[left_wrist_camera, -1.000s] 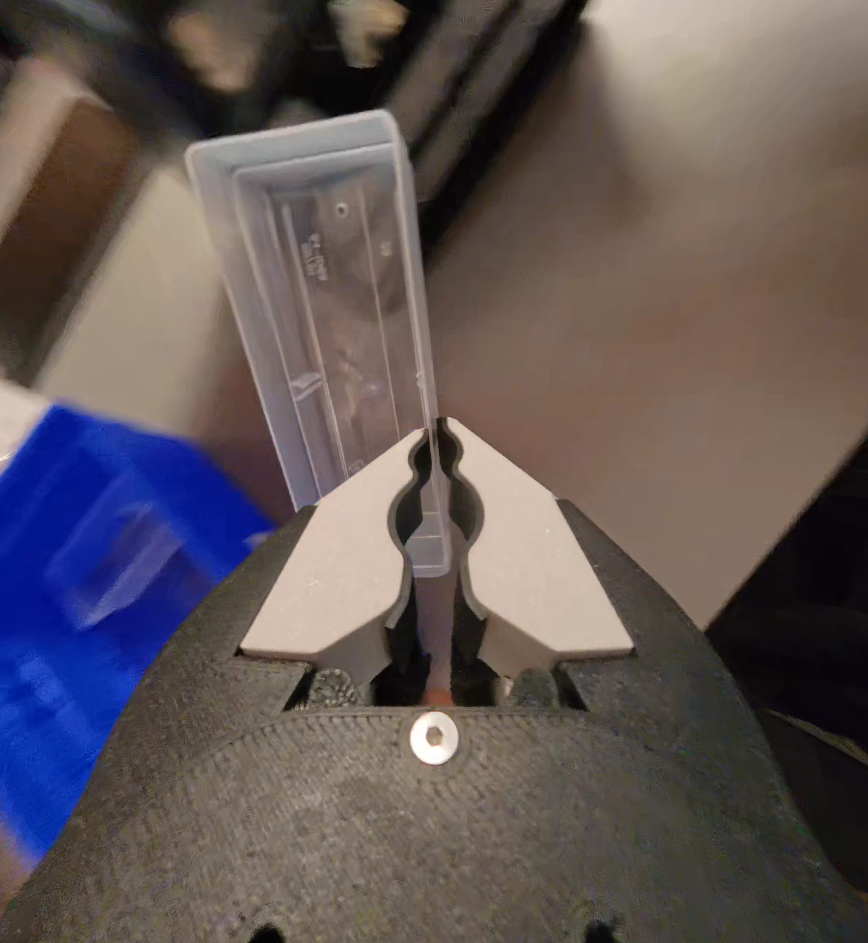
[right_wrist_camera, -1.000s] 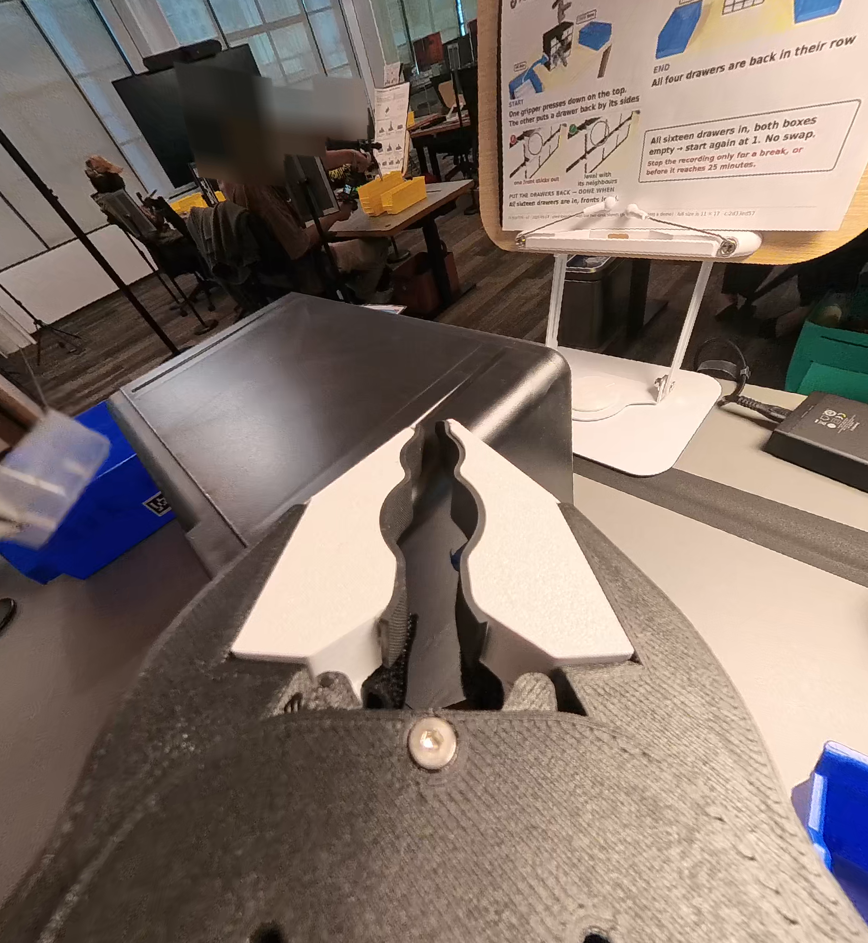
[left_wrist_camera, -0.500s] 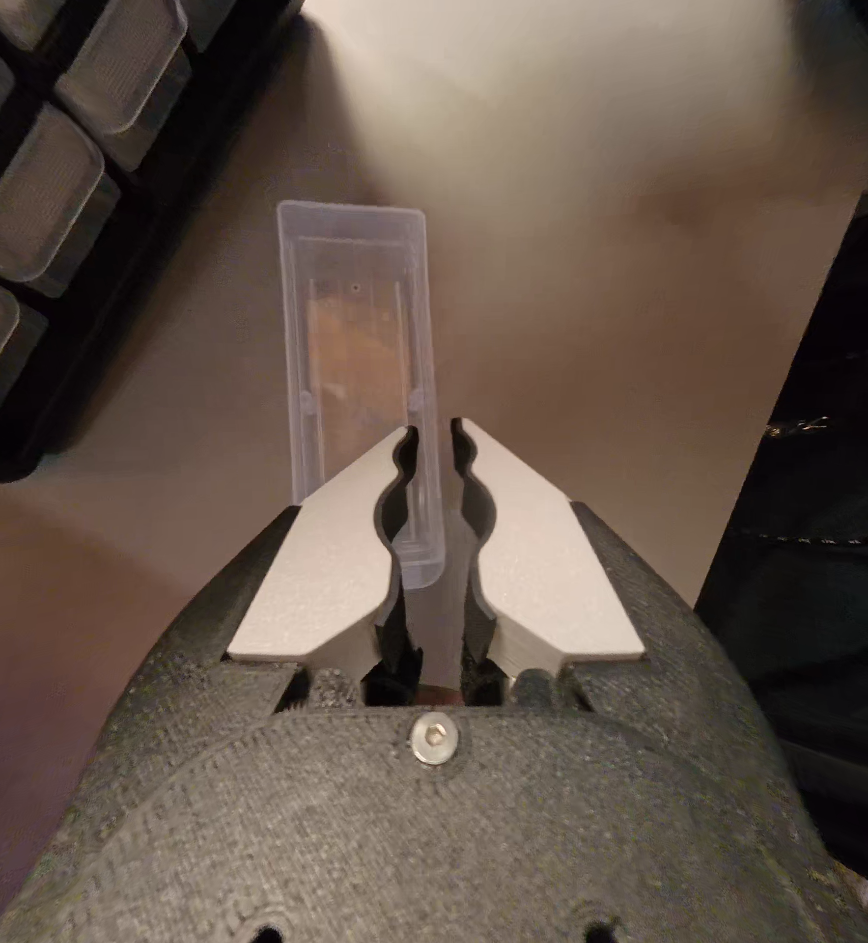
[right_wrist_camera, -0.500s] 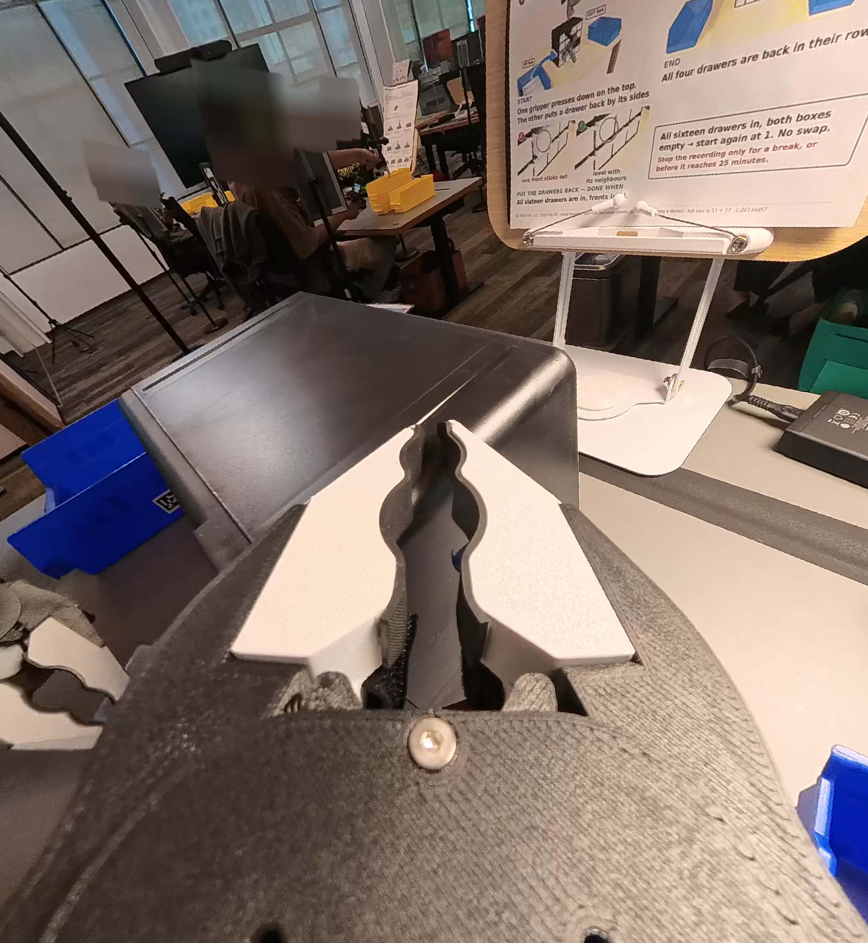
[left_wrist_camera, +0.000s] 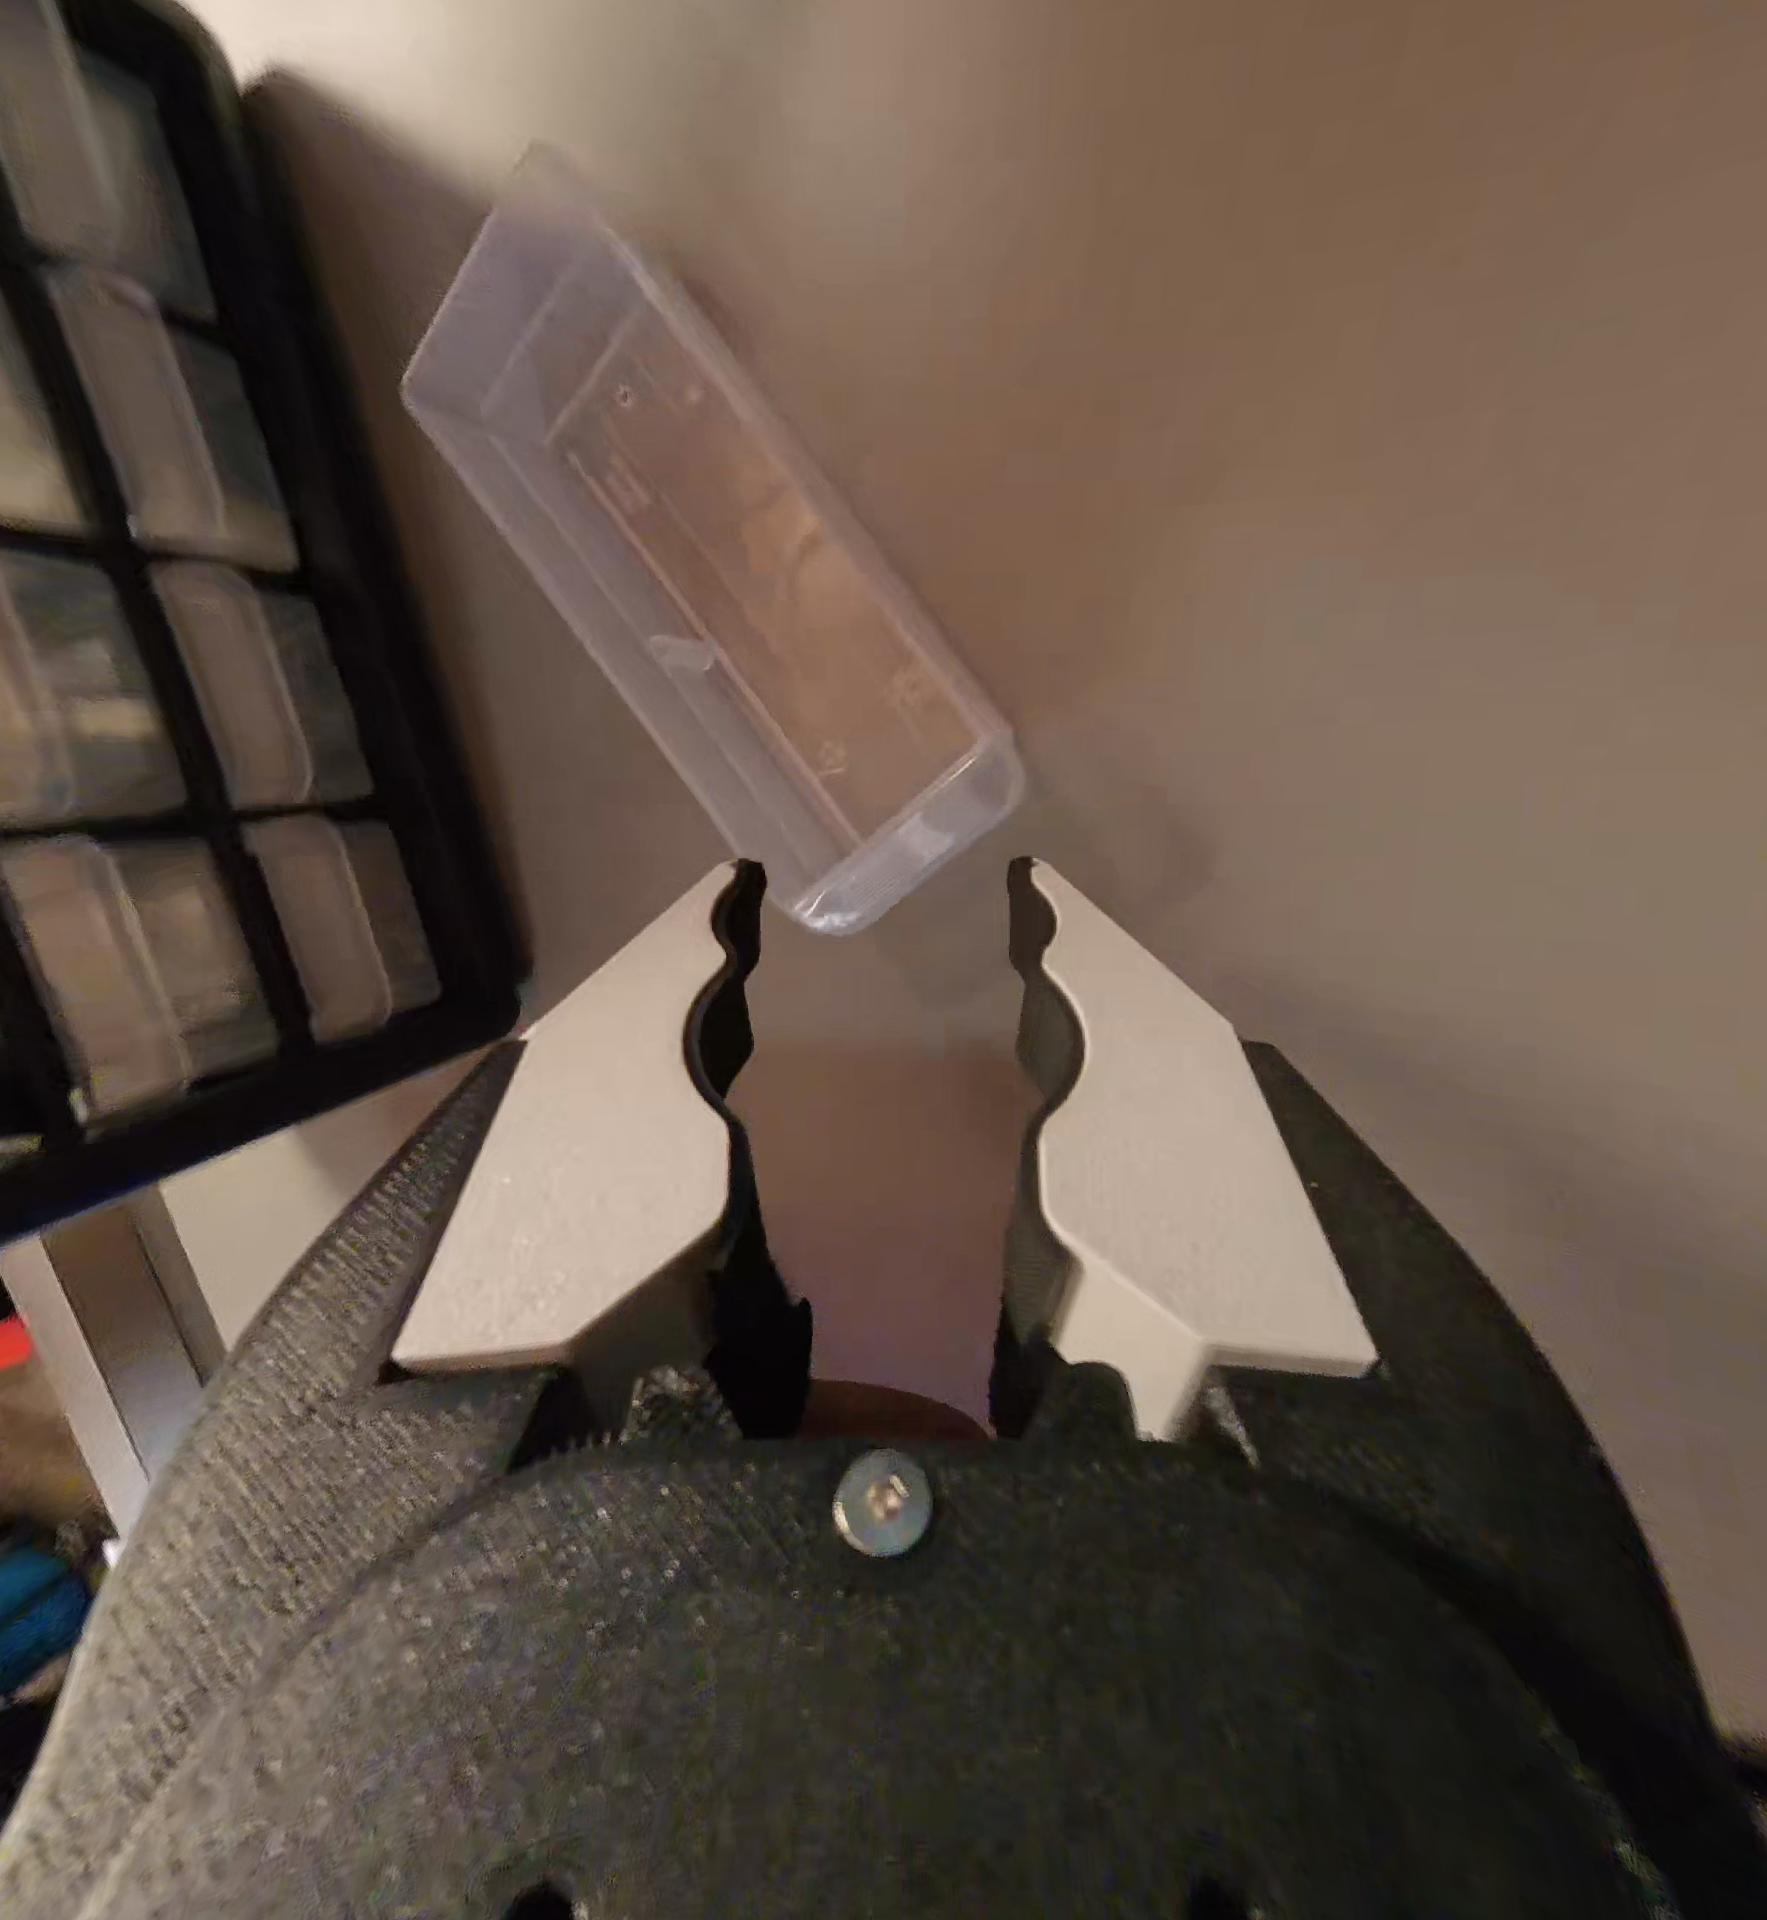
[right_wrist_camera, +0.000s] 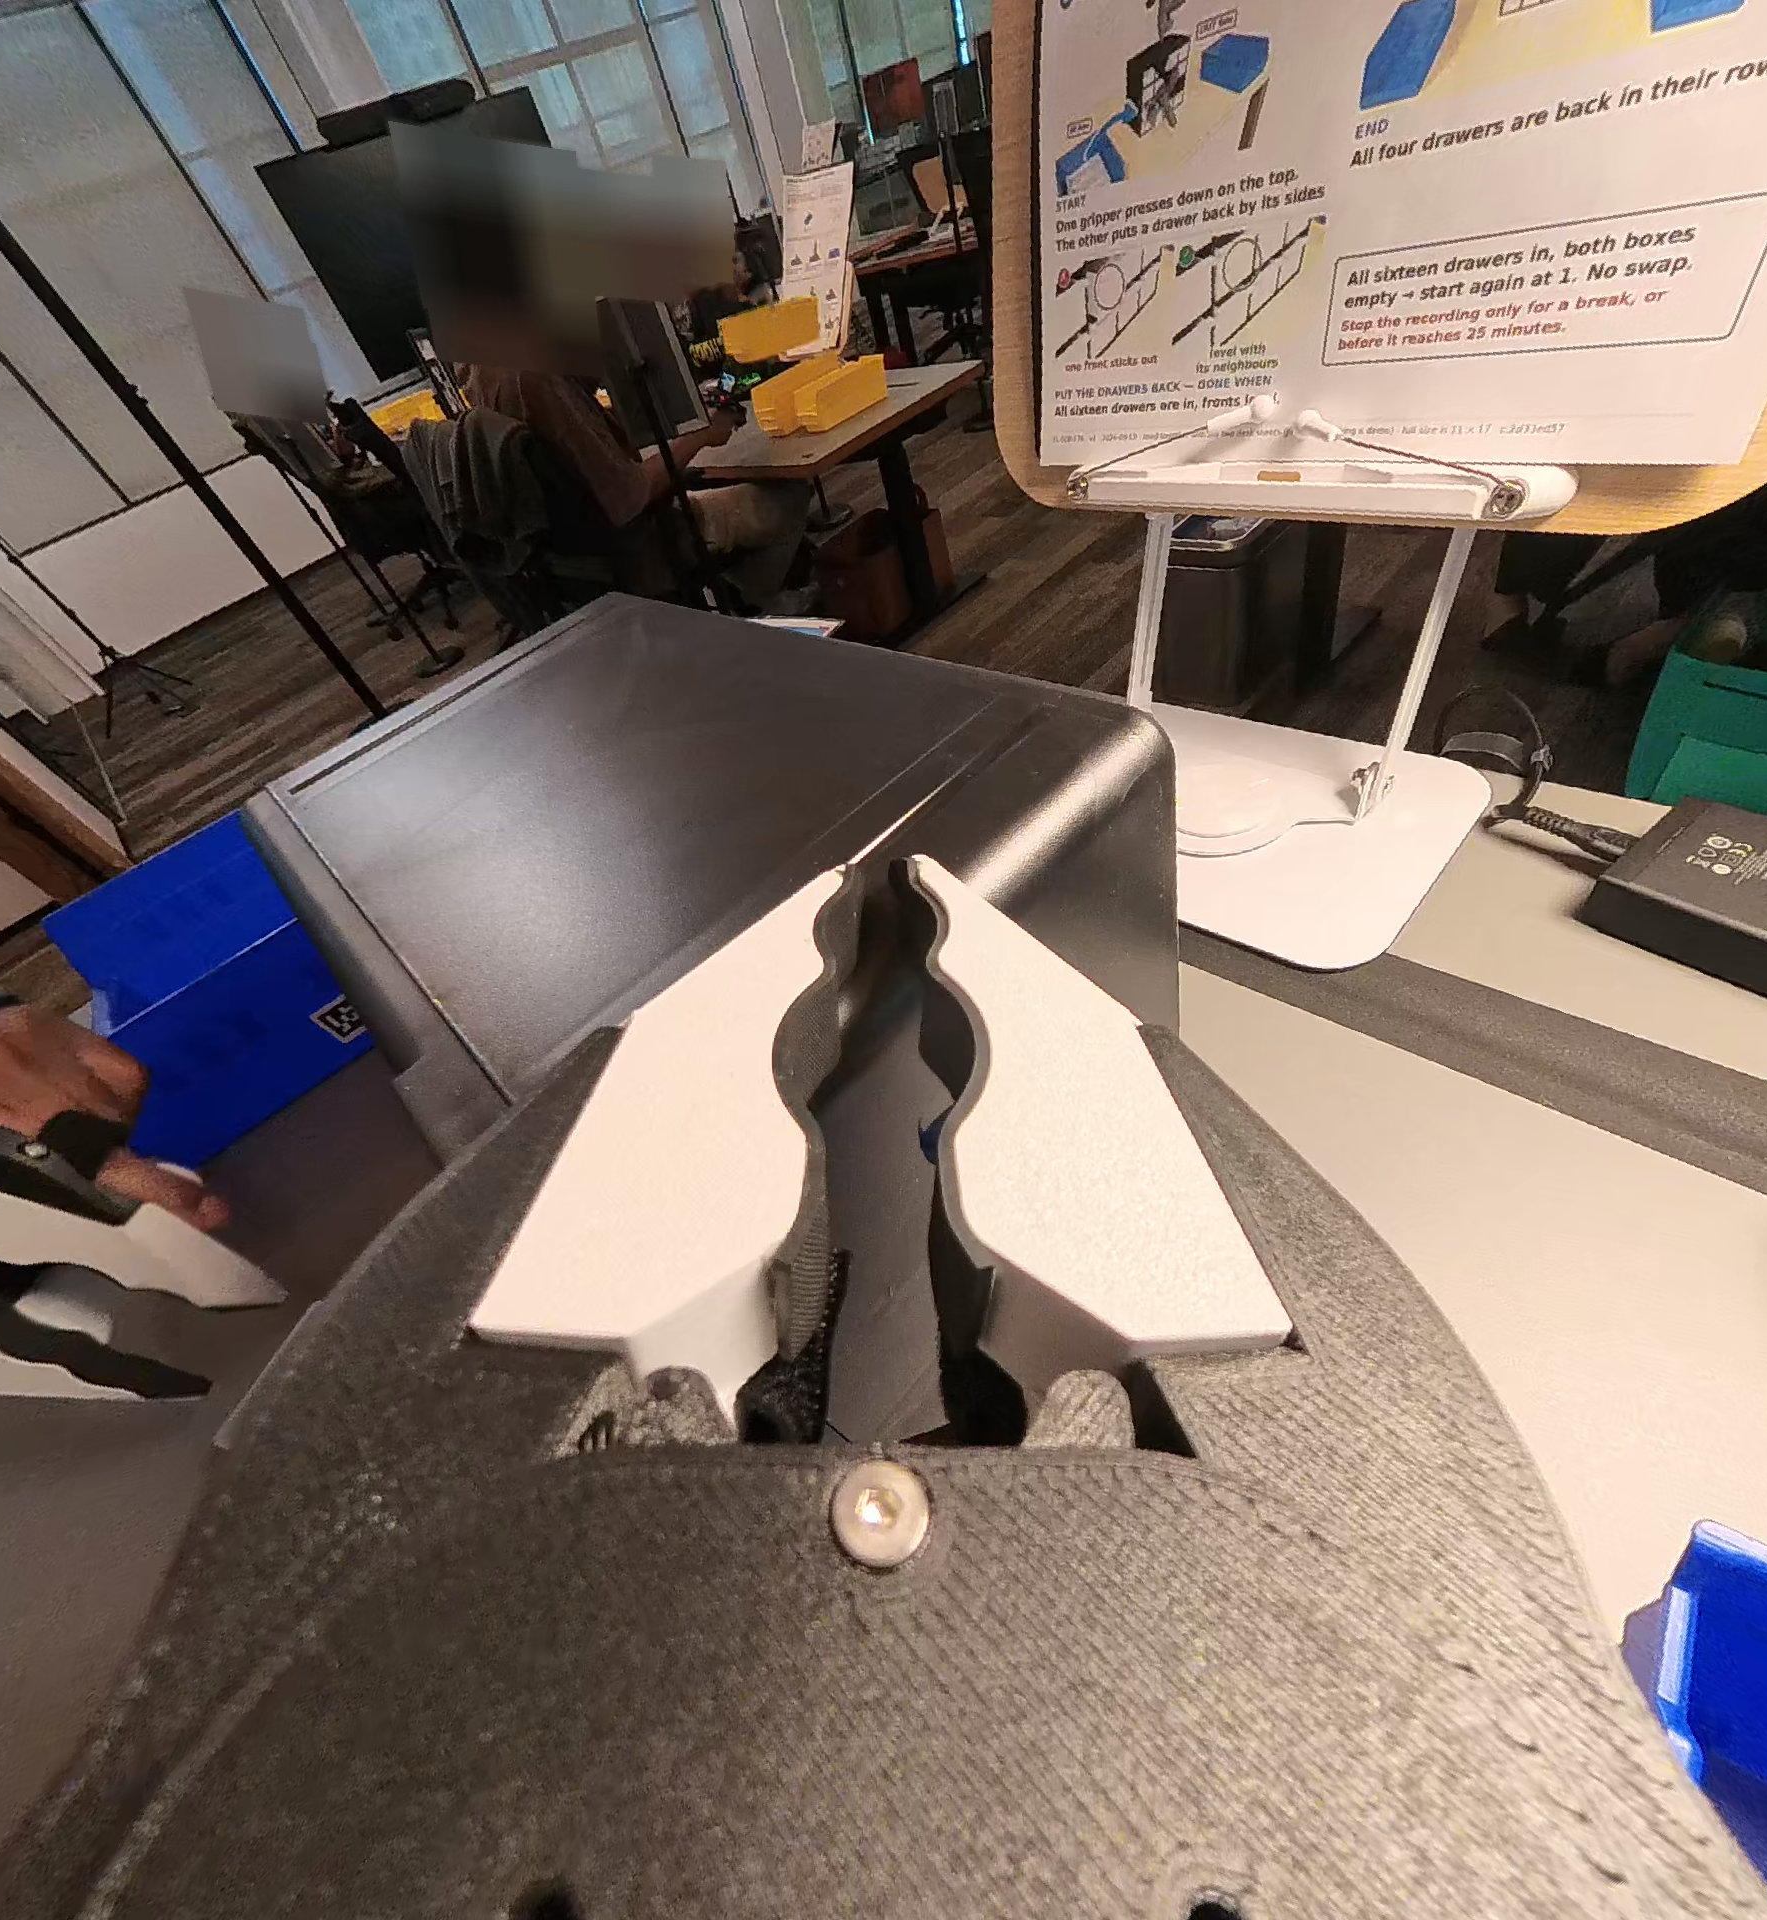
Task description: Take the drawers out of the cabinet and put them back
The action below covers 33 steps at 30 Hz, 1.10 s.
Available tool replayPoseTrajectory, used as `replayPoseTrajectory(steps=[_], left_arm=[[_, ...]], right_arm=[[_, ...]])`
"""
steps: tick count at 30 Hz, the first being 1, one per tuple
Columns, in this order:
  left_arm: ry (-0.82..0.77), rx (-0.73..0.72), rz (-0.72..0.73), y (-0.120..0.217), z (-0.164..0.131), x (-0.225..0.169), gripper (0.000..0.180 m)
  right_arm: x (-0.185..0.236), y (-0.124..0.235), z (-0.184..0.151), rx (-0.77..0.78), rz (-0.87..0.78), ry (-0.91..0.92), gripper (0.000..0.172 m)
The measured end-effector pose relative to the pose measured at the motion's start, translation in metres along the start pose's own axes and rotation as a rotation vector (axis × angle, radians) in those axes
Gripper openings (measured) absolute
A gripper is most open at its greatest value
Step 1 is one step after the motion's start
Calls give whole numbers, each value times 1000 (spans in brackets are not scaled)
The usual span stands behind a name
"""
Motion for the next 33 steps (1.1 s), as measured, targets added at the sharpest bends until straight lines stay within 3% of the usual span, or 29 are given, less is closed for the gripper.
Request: replayPoseTrajectory(steps=[5,10,18,26,33], left_arm=[[-140,36,128,-23,5,-8,50],[-132,9,153,-29,7,-12,26],[-21,-187,126,21,25,-2,19],[127,-327,154,87,39,38,19],[166,-310,195,103,48,65,19]], right_arm=[[0,0,0,-1,1,0,12],[0,0,0,-2,2,1,12],[0,0,0,-3,3,1,12],[0,0,0,-2,0,2,12],[0,0,0,1,3,4,12]])
Point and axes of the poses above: each gripper's, where its closed fingertips meet, y back along the fingers, z out of its top, x = y × z across the jaws, the point moved 10 cm from there along y, back along the fingers, and after that the axes turned 15 degrees about x, right-handed, at the moved point
